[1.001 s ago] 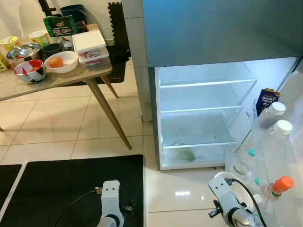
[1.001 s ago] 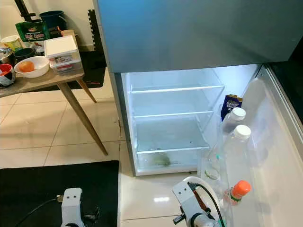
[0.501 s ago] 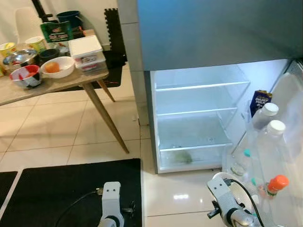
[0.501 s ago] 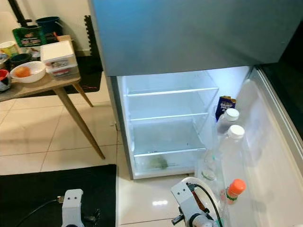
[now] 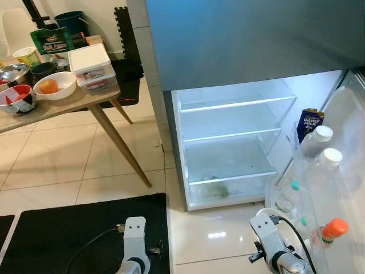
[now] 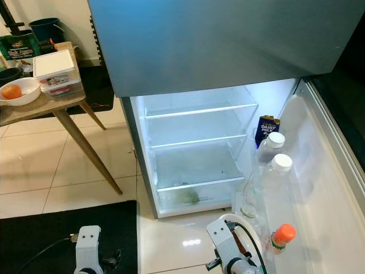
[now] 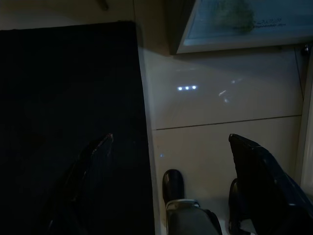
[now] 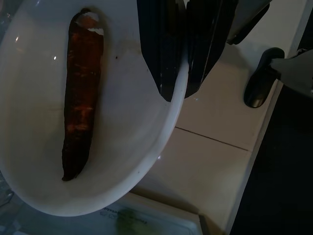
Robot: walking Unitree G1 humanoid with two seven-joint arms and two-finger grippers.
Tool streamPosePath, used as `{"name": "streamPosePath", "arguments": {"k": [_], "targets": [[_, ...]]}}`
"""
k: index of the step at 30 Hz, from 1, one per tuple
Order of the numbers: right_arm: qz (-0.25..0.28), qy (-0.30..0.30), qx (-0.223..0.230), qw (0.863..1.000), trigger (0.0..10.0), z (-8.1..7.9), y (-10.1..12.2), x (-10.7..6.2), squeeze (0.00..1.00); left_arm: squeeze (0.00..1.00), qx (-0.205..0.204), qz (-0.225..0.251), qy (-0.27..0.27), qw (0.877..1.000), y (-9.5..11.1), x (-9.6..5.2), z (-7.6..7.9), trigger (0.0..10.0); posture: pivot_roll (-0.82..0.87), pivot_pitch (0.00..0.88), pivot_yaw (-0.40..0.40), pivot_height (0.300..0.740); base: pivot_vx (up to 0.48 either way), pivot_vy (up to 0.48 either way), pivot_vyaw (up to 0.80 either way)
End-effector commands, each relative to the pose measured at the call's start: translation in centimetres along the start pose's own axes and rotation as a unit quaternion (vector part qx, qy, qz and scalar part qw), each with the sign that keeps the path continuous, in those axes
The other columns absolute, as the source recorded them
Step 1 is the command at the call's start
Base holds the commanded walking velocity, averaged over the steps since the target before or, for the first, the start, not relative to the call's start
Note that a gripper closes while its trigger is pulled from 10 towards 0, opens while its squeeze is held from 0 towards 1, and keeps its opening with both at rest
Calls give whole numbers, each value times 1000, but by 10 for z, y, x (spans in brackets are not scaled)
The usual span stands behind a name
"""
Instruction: Restocking fridge
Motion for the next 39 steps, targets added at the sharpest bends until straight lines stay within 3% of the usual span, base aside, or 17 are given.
{"name": "streamPosePath", "arguments": {"k": [1, 10, 20, 23, 26, 30, 35, 39], "targets": [[10, -3, 1, 1000, 10000, 3, 3, 0, 0, 0, 7, -11, 7, 1000, -5, -3, -7, 10000, 49, 110, 46, 740, 285, 0, 0], [10, -2, 1, 1000, 10000, 2, 2, 0, 0, 0, 8, -12, 7, 1000, -6, -3, -7, 10000, 50, 105, 48, 740, 275, 0, 0], [21, -1, 8, 1000, 10000, 3, 5, 0, 0, 0, 5, 7, 5, 1000, -2, -2, -5, 10000, 48, 101, 47, 740, 0, 0, 0], [69, 30, 23, 997, 10000, -4, 17, 0, 0, 0, 6, 9, 2, 1000, -1, -2, -4, 10000, 48, 101, 48, 740, 0, 0, 0], [118, 85, -8, 989, 10000, -17, 29, -1, 0, 0, 5, 11, -2, 1000, -1, -2, -3, 10000, 47, 101, 50, 740, 0, 0, 0], [140, 137, -60, 979, 10000, -32, 35, -2, 0, 0, 6, 12, -6, 1000, 0, -2, -3, 10000, 46, 104, 49, 740, 0, 0, 0], [160, 158, -83, 971, 10000, -37, 43, -3, 0, 0, 6, 13, -8, 1000, 0, -2, -2, 10000, 46, 106, 47, 740, 0, 0, 0], [157, 180, -133, 962, 10000, -41, 43, -4, 0, 0, 7, 12, -8, 1000, -1, -2, -2, 10000, 46, 107, 44, 740, 0, 0, 0]]}}
Point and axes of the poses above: a point about 5 cm out from each wrist's last joint towards the gripper, its own x axis pointing out of the wrist towards the gripper, its own y axis along the axis of the wrist's last joint, z = x × y, the point moved 1 cm from there along x, pointing out of the wrist towards the gripper, and after that the axes turned 8 degrees about -x, right-handed, at the moved point
